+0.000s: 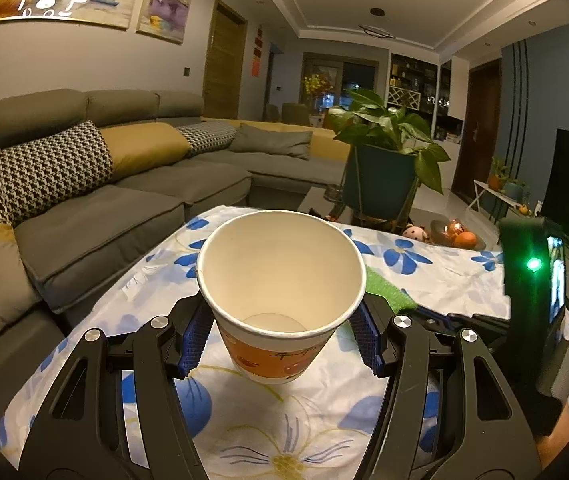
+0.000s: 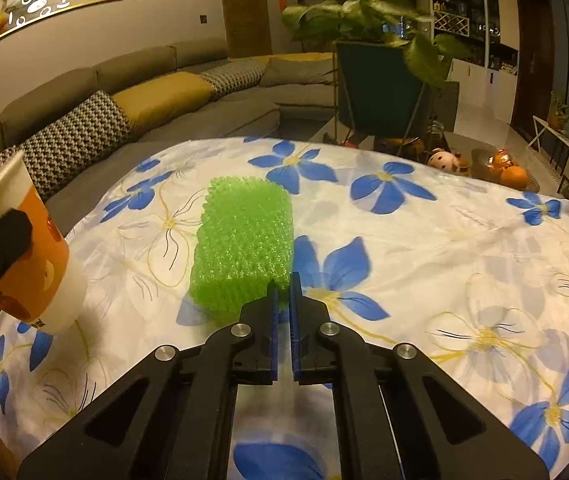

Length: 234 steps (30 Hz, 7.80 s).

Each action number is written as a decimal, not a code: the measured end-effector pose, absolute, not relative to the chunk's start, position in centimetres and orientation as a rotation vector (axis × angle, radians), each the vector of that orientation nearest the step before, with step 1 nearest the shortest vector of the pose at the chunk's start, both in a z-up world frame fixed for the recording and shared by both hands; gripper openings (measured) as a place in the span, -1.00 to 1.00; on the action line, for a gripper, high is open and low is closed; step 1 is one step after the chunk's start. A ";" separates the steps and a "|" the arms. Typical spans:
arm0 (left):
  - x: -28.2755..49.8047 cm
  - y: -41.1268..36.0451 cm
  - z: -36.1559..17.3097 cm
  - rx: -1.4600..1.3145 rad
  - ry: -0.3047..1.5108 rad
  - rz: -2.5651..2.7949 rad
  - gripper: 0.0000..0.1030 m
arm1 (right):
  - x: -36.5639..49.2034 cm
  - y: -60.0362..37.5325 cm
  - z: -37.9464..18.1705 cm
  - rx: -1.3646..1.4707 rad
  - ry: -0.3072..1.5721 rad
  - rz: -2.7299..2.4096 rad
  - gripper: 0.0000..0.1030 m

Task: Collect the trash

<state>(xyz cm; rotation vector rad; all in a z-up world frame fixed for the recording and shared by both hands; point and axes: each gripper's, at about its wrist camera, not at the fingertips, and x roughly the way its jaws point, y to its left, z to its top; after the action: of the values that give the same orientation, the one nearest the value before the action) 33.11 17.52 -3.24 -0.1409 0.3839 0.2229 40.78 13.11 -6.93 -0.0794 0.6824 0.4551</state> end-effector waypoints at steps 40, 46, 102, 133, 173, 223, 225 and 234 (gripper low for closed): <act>26.0 -3.4 1.7 -0.018 0.325 -0.107 0.17 | 24.6 -11.9 2.9 0.098 0.423 0.190 -0.89; 25.3 -7.7 1.7 -0.002 0.325 -0.184 0.17 | 22.5 -16.0 2.5 0.125 0.414 0.118 -0.89; 26.5 -26.5 -1.7 -0.025 0.351 -0.550 0.75 | 16.1 -35.6 -0.5 0.209 0.369 -0.353 0.25; 8.2 -8.0 0.0 0.019 0.314 -0.173 0.83 | 2.9 -19.2 0.9 0.009 0.314 -0.291 0.89; -1.4 -2.3 0.3 -0.034 0.278 -0.158 0.83 | -7.6 -12.9 2.7 -0.011 0.221 -0.276 0.89; -1.1 -2.6 0.4 -0.028 0.274 -0.169 0.83 | -7.5 -12.8 3.5 -0.005 0.207 -0.278 0.89; -1.1 -2.7 0.4 -0.028 0.275 -0.170 0.83 | -7.4 -12.8 3.6 -0.005 0.208 -0.278 0.89; -1.1 -2.7 0.4 -0.027 0.274 -0.171 0.83 | -7.5 -12.8 3.7 -0.003 0.202 -0.278 0.89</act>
<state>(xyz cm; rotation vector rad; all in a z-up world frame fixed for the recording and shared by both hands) -1.13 -2.67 0.39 -0.0274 0.2736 -0.1714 -7.54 -12.80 3.66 -0.0028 0.2024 -0.2784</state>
